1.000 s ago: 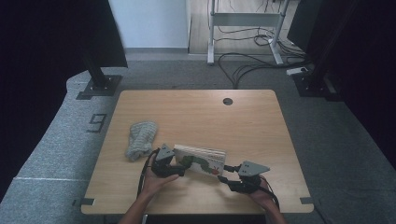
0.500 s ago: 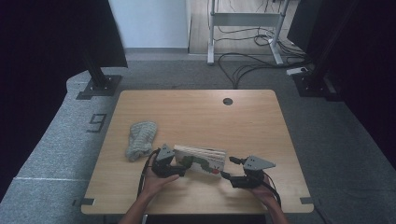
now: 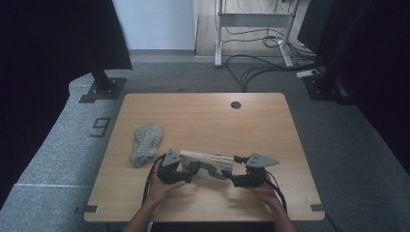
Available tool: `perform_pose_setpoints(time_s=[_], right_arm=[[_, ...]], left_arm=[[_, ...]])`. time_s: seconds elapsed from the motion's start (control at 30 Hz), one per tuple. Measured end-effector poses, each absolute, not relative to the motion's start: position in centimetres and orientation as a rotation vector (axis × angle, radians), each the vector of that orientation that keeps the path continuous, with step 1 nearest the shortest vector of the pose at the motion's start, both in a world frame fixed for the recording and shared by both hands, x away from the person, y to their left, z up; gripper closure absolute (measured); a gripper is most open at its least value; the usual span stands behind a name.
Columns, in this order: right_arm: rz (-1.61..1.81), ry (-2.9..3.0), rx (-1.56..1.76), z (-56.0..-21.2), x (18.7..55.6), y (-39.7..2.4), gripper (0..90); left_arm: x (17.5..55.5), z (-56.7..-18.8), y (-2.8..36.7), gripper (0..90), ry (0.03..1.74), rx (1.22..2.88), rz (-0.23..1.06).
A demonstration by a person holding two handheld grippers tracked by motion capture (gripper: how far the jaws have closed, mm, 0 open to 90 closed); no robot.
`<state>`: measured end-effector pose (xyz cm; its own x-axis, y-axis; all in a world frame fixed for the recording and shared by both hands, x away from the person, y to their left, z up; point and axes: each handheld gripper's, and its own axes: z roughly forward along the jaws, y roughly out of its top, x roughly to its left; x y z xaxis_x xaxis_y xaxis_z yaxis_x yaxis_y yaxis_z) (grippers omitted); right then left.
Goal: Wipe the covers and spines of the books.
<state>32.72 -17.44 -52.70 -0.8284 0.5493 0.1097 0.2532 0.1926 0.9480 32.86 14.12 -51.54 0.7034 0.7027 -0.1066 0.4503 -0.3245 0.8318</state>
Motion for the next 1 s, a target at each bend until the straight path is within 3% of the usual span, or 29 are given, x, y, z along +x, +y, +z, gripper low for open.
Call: perform_pose_setpoints(time_s=[0.4,1.0], right_arm=[[1.674,2.181,0.693,-52.8,32.1,-16.9,64.1],[1.713,2.233,0.576,-52.8,31.1,-17.2,78.7]], left_arm=[[32.9,-51.6,14.1,22.3,0.892,1.984,0.337],[32.9,-51.4,14.6,22.1,0.899,1.975,0.333]])
